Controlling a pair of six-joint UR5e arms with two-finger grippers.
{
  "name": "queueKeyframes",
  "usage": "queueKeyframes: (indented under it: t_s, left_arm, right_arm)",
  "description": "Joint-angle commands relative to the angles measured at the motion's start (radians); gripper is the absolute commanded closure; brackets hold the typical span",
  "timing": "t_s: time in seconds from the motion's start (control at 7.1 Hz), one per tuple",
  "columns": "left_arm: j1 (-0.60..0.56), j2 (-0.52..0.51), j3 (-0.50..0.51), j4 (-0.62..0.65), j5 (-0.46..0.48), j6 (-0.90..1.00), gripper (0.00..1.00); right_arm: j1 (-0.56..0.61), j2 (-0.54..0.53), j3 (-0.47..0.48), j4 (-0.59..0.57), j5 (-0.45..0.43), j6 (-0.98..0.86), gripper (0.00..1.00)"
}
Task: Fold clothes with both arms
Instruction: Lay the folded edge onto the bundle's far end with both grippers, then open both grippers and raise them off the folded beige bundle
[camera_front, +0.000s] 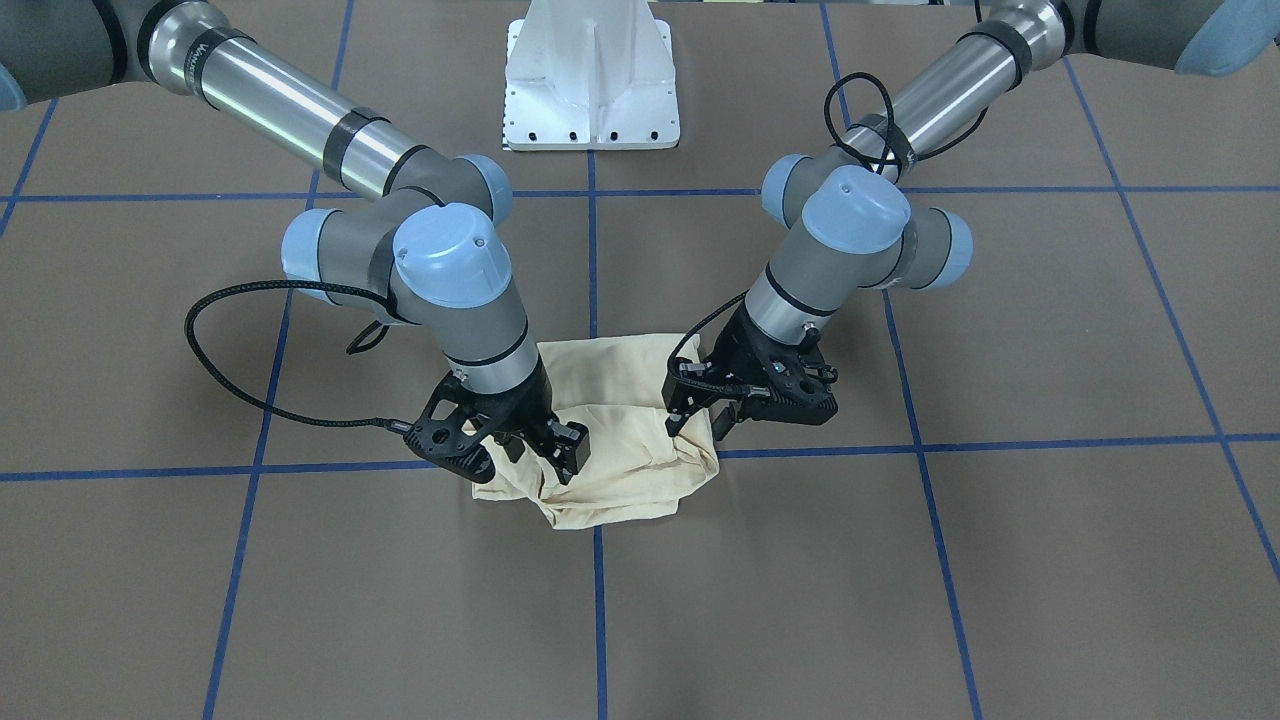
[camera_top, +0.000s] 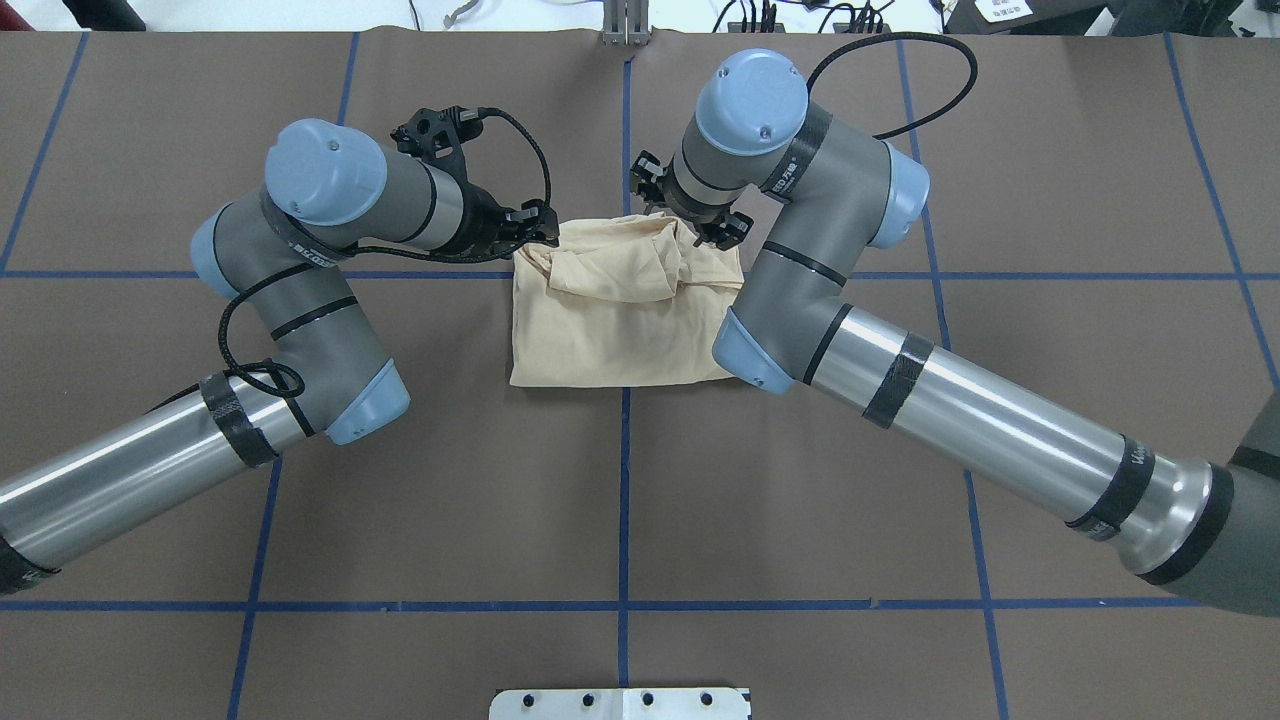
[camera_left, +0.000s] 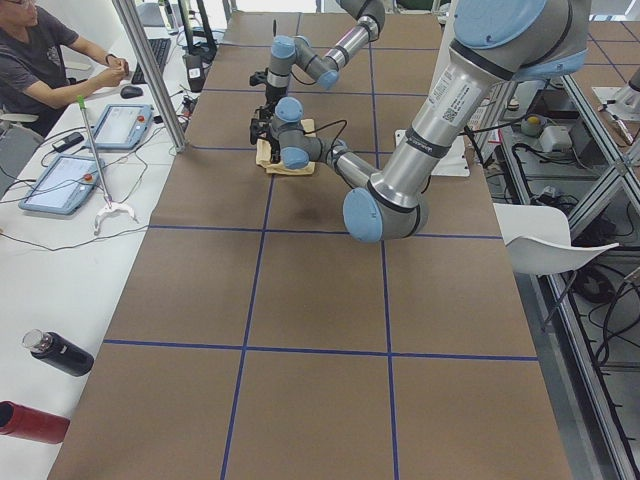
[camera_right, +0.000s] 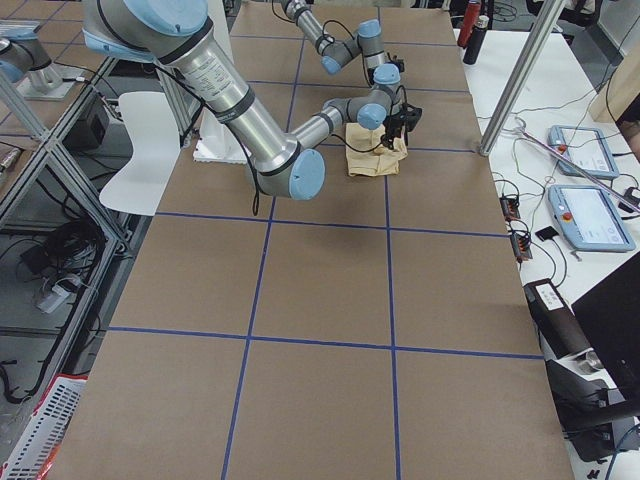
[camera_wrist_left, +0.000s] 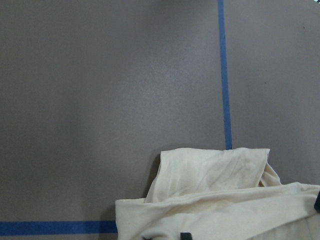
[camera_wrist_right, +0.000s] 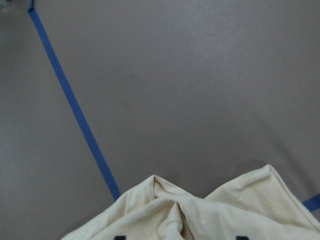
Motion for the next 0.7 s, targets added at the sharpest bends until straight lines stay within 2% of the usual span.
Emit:
queueKeyframes:
  t_s: [0.0,0.14,0.28,0.42,0.56]
  left_arm:
    - [-0.026,0.003,-0.001,0.0,-0.002,0.003,0.04]
    - [-0.048,0.014,-0.002,0.0,-0.005,0.005,0.02]
    - [-0.077,0.035,-0.007,0.004,-0.047,0.005,0.01]
    - [-0.109,0.061,-0.03,0.007,-0.092,0.018,0.01]
    - [-0.126,0.112,-0.076,0.015,-0.095,0.088,0.01]
  right_arm:
    - [0.036,-0.001,-0.014,0.008,0.002,-0.01,0.0]
    - [0.062,-0.004,-0.018,0.008,0.006,-0.041,0.0]
    - [0.097,-0.017,-0.02,0.006,0.013,-0.114,0.0]
    - [0.122,-0.036,-0.018,0.005,0.013,-0.194,0.0]
    - [0.151,-0.051,-0.018,-0.008,0.048,-0.27,0.0]
